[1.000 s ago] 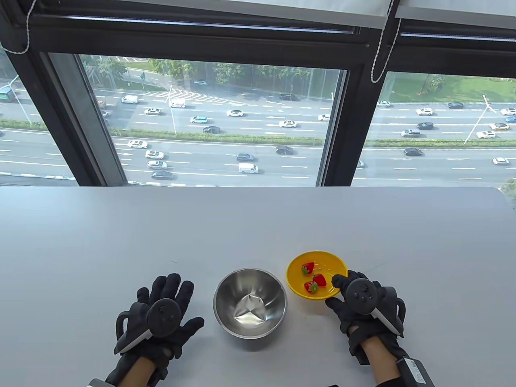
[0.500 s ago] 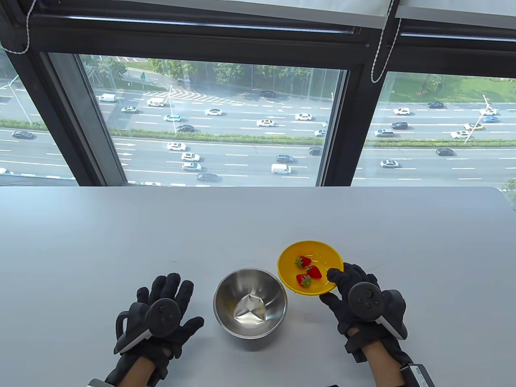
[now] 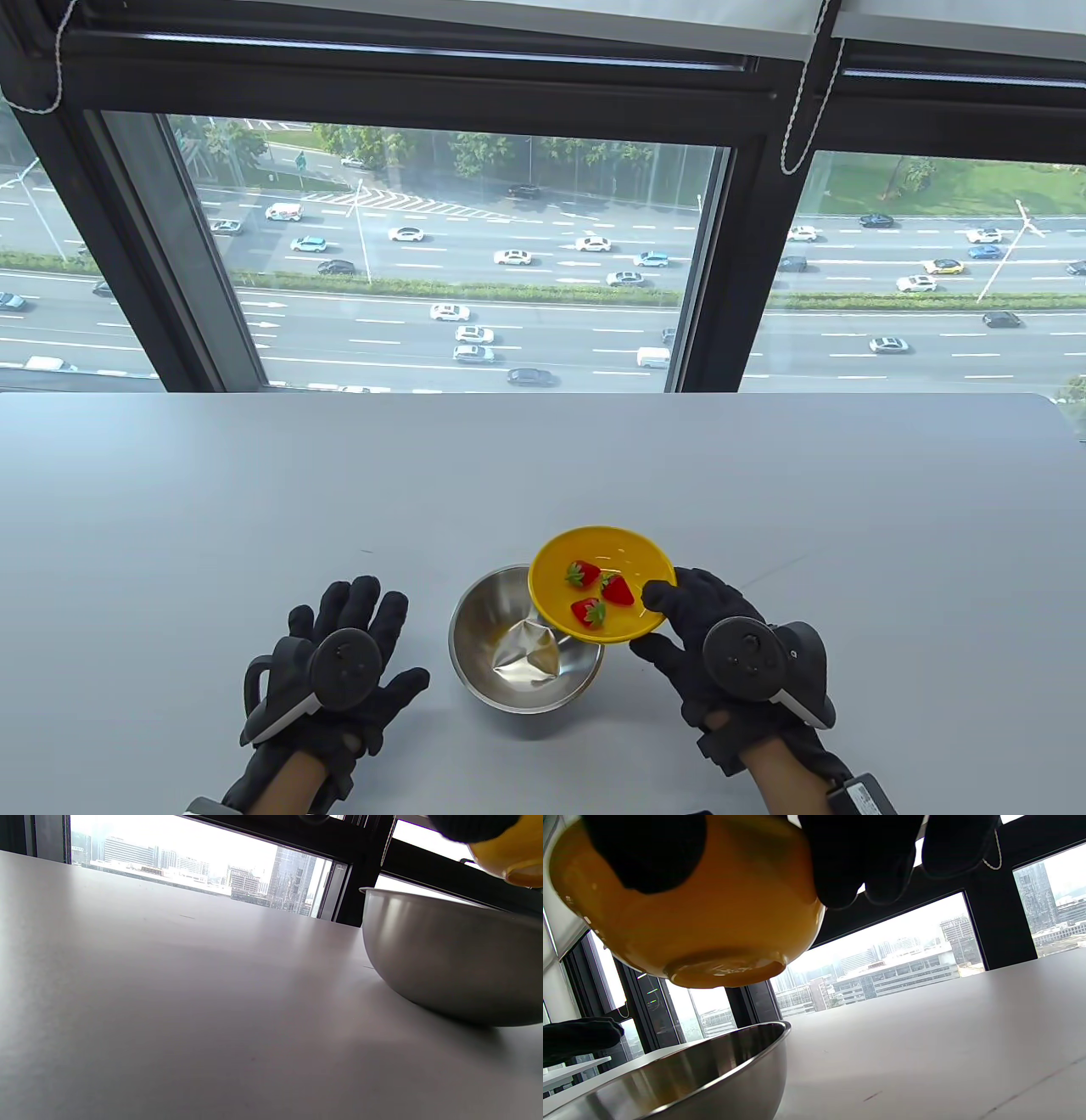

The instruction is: Pour strawberries from bowl into mixing bowl

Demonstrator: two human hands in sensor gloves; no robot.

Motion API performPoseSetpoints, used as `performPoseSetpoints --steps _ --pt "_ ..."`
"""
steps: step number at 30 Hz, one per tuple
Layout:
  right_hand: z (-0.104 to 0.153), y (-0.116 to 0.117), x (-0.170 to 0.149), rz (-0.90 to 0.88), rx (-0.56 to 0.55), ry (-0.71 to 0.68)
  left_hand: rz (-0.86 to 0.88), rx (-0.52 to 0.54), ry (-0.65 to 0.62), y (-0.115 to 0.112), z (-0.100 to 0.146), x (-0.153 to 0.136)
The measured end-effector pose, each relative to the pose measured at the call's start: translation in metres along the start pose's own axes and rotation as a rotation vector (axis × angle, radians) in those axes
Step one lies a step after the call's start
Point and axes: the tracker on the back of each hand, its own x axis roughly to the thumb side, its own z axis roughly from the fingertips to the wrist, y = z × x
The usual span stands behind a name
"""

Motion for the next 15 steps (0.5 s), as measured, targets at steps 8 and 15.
performPoseSetpoints --steps 8,15 --pt "0.002 0.005 0.016 -0.014 0.033 -0.061 -0.001 0.0 0.0 0.0 0.0 0.0" --pt "0.002 0.013 0.024 -0.018 0.071 -0.085 -0.001 -0.002 0.002 0.0 0.0 0.0"
